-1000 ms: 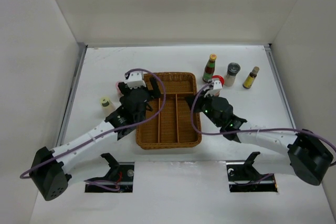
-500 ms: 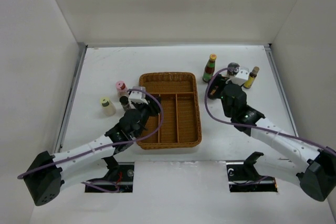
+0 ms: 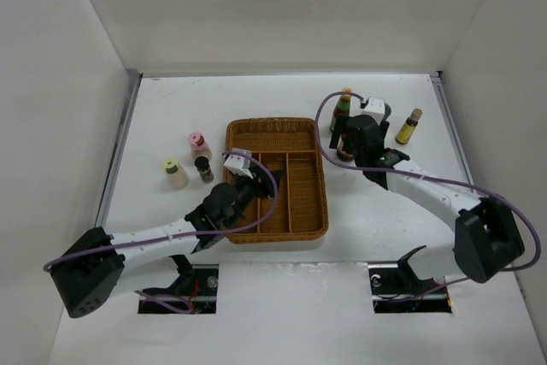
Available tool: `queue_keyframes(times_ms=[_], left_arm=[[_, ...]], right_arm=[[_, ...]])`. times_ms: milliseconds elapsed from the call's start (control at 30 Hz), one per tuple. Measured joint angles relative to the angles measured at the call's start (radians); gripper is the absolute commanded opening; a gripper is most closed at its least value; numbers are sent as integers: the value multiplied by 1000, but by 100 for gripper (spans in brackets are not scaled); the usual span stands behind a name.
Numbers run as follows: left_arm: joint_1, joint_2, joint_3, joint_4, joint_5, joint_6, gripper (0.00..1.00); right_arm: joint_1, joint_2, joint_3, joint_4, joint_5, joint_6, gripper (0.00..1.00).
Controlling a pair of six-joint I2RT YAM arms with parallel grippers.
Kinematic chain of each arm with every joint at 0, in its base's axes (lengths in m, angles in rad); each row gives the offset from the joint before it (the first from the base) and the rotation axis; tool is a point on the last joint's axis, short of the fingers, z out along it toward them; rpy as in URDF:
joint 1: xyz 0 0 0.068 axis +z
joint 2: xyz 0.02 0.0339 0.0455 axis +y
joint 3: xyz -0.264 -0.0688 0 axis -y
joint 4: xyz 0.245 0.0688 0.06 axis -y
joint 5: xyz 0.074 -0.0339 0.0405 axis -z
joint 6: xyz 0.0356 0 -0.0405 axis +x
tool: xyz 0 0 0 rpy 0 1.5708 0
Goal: Organize the condiment bottles
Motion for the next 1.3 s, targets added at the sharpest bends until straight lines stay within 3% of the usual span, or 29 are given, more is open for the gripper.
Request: queue_keyframes(times_ms=[200, 600, 733, 933, 1300], left_arm=[[15, -11, -15, 54, 8, -9, 59], [46, 6, -26, 97, 10, -36, 61], [54, 11, -32, 102, 9, -40, 62], [66, 14, -33, 103, 10, -45, 67], [102, -33, -53, 102, -2, -65, 69]], right_arm=[[-37, 78, 10, -2, -20, -4, 100], [-74, 143, 14, 59, -73, -11, 65], [-72, 143, 9, 76, -73, -18, 60], [-38, 100, -36, 105, -50, -53, 58], [130, -142, -32, 78, -1, -124, 57]])
